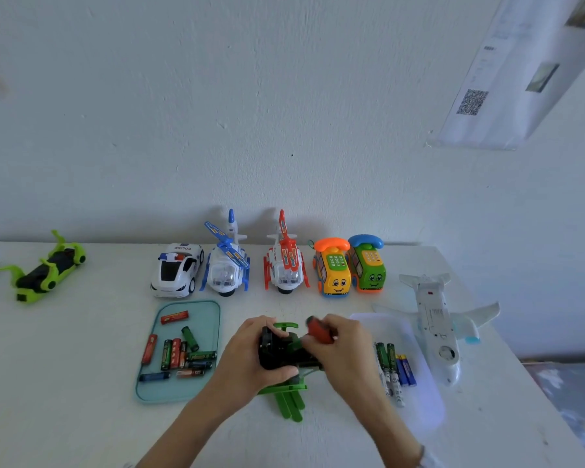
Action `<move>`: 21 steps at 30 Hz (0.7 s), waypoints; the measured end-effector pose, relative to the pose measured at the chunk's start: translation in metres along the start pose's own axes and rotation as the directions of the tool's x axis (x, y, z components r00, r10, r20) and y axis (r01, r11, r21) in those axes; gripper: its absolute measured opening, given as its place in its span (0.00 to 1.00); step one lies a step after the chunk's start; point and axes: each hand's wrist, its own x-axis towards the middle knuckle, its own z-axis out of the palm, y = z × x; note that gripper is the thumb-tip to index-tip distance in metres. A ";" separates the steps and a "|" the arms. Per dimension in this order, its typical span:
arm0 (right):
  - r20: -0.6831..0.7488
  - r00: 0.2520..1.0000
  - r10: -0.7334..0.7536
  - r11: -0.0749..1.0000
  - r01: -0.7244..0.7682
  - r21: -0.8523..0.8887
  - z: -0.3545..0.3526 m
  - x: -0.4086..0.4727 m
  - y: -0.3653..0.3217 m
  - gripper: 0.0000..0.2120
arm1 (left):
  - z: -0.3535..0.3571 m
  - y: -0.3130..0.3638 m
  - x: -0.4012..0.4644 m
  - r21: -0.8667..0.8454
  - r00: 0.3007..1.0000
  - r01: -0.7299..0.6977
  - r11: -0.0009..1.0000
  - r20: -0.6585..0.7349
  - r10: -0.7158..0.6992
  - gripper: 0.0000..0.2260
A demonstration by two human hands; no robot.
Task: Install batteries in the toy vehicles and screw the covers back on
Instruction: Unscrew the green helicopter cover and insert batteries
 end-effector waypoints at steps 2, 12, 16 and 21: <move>-0.086 0.993 0.077 0.982 -0.061 0.178 -0.020 0.010 0.006 0.05 | -0.001 0.001 -0.001 -0.009 1.000 0.001 1.000 0.001 0.000 0.24; -0.138 0.917 0.374 0.922 -0.384 -0.057 -0.062 0.032 0.083 0.05 | 0.001 -0.003 -0.005 0.011 0.997 -0.075 0.997 -0.028 0.076 0.24; -0.190 0.935 0.300 0.936 -0.327 -0.132 -0.051 0.030 0.070 0.07 | -0.010 -0.003 -0.008 -0.030 0.996 -0.071 0.997 -0.065 0.069 0.24; -0.150 0.974 0.169 0.985 -0.172 -0.006 -0.012 0.027 0.032 0.09 | -0.061 0.012 -0.010 -0.092 0.986 -0.079 0.993 -0.153 0.064 0.24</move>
